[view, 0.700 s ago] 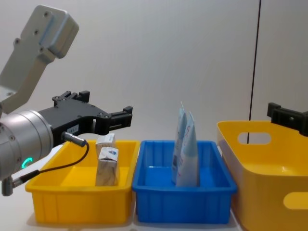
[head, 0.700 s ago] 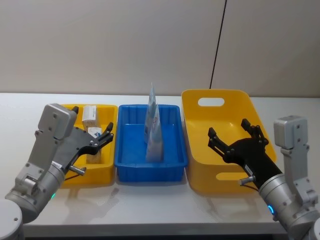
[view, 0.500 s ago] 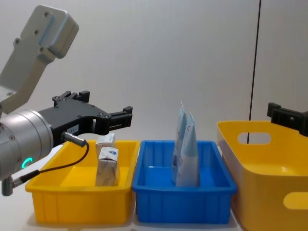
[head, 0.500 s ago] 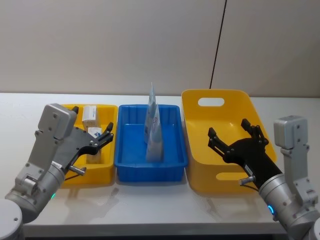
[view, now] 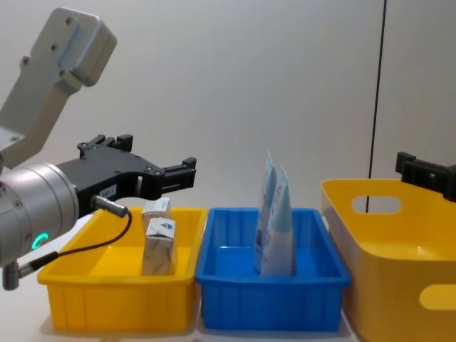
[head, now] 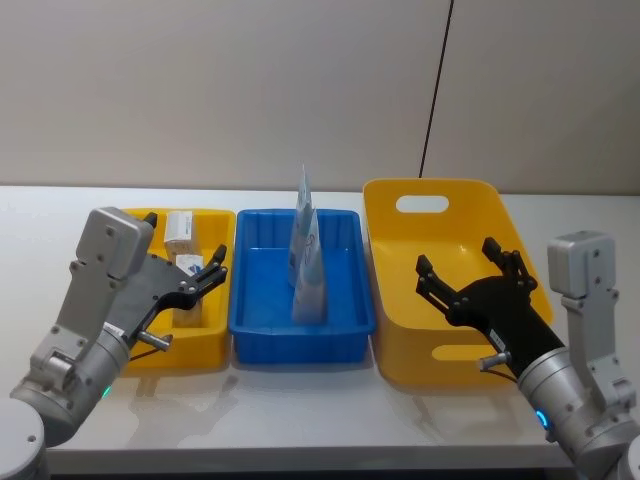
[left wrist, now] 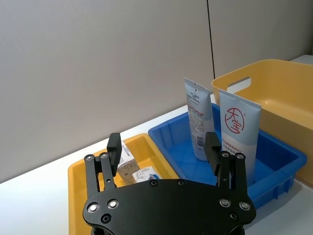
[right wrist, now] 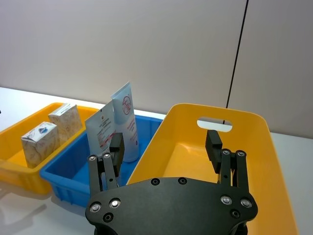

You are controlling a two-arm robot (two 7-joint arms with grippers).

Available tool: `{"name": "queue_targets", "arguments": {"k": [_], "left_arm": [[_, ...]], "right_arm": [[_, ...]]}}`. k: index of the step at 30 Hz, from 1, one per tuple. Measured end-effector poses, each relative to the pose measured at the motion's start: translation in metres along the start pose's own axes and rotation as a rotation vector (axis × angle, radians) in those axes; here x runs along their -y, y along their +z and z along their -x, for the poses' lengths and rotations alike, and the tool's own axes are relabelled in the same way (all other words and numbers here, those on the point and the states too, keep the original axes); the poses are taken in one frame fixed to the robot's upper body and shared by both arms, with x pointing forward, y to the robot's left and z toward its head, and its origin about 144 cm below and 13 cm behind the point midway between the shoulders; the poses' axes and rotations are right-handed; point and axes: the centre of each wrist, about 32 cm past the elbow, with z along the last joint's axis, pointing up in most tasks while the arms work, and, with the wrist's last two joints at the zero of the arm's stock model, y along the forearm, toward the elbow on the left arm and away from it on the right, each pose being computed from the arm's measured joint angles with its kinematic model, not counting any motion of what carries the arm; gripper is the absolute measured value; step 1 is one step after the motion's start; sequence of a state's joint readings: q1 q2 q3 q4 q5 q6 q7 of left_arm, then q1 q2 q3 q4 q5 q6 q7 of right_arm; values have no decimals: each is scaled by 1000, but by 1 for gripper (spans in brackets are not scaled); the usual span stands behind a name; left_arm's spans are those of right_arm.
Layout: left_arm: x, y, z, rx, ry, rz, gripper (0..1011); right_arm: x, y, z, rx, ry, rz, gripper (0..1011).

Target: Bimanual collaborative sorting of washing and personal care products

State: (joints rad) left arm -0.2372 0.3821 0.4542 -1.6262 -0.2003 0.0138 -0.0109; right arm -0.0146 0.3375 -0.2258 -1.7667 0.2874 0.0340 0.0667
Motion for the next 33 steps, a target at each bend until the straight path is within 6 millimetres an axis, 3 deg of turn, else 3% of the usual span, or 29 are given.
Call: {"name": "queue_targets", "arguments": {"k": [33], "left_arm": [[0, 0, 0, 0, 0, 0, 1003]], "right_arm": [[0, 0, 0, 0, 0, 0, 1000]]}}
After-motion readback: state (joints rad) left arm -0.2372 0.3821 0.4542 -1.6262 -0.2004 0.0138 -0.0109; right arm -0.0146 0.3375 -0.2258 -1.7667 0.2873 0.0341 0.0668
